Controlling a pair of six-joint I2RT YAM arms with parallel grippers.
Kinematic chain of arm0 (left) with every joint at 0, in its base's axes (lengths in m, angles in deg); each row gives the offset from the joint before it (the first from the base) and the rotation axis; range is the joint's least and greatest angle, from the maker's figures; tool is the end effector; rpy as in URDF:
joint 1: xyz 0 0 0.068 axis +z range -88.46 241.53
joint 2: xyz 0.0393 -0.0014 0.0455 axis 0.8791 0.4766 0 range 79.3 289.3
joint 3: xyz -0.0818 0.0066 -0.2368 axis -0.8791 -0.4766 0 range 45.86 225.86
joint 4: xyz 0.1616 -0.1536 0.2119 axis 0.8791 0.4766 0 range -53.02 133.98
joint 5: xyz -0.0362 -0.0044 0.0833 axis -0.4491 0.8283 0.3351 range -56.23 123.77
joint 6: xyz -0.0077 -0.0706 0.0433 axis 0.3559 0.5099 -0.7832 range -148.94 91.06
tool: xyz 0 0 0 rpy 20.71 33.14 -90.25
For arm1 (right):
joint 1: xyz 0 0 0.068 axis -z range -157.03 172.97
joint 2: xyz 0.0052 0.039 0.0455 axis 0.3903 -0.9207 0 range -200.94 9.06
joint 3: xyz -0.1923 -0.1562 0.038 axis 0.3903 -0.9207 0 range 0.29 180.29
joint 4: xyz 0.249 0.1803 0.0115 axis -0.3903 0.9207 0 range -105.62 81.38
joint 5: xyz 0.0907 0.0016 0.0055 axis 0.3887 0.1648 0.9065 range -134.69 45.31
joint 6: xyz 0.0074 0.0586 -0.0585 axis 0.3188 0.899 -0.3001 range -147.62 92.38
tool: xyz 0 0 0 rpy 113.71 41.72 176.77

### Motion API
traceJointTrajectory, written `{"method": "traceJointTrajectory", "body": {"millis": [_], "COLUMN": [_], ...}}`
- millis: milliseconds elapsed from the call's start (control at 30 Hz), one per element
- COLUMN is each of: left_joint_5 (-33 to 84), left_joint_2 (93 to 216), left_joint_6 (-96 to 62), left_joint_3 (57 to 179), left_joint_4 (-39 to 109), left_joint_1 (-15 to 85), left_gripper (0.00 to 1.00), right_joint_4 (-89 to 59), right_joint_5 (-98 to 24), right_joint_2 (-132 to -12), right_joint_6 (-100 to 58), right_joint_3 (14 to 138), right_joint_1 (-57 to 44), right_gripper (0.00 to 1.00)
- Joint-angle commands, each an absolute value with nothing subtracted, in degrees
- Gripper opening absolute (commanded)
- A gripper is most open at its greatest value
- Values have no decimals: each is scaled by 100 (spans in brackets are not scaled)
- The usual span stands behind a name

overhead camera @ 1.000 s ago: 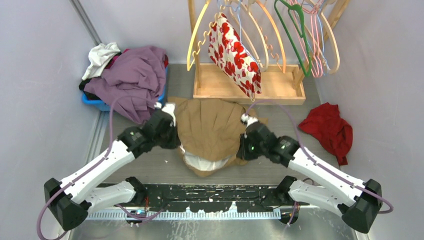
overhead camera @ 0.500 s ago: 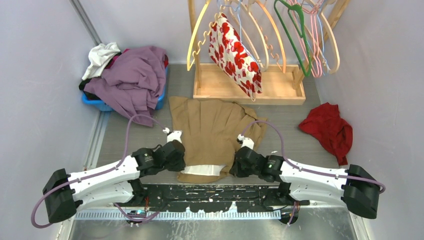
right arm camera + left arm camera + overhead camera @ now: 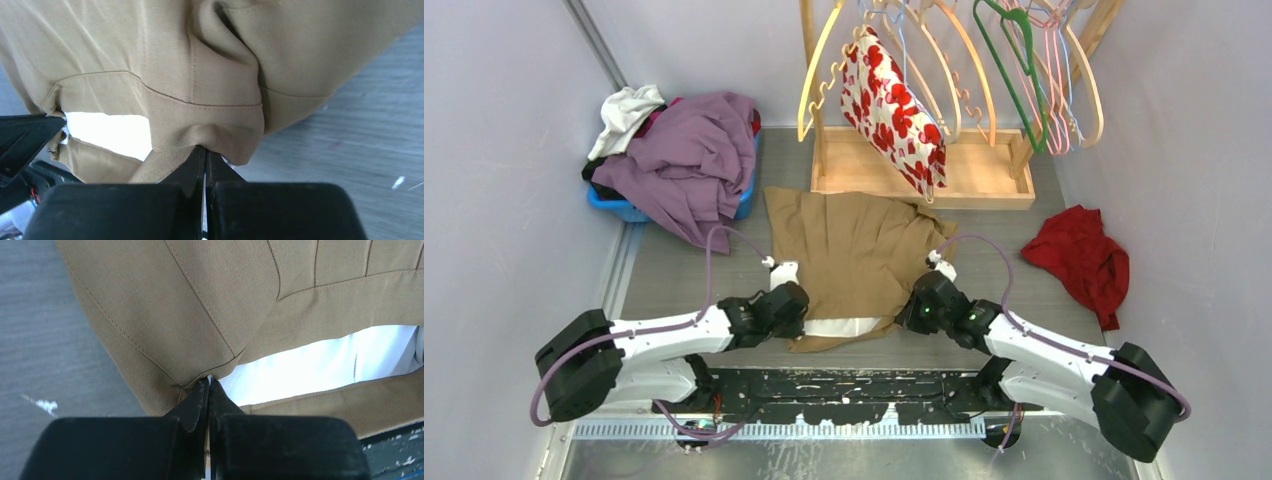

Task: Place the skirt on the hanger
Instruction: Flatten out the skirt at the center of the board.

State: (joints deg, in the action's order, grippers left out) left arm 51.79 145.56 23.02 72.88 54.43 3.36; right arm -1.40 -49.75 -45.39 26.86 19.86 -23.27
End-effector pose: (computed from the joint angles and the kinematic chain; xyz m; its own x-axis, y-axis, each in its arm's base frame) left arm 0.1599 -0.2150 0.0752 -0.8373 -0.0711 -0.5420 0.0956 0.9572 -0.2732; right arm 0.1782 0.1769 0.0803 -0.8568 0.2775 -0.4345 0.0307 0.8688 0.4942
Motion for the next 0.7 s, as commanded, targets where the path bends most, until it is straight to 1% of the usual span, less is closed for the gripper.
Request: {"method": "traceJointTrajectory", "body": {"millis": [0,167,367,467,667], "left_joint_5": [5220,4949,4681,4505,4068], "left_joint_2": [14880,15116,14858,14569,13841], "left_joint_6": [1687,982,657,709,928], "left_joint_3": [7490,8099,8612,8605,8110], "left_joint_4": [4603,4527,4822,5178,5626], "left_joint_1": [902,1596,1881,1882,1883], "left_gripper": [0,0,0,0,0], "right_joint_4": [-502,-107,231,400,753], "right_joint_5": [-4448,-4285,-4258,-4107,-3604], "right_joint_2": [-4807,-5126,-5315,-5169,-4770], "right_joint_6": [2057,1380,943,894,886], "right_joint_3": [2339,3112,3650,3610,3230], "right_joint_1": [-1500,-825,-621,-621,-629], "right_gripper": [1,1,1,1,2]}}
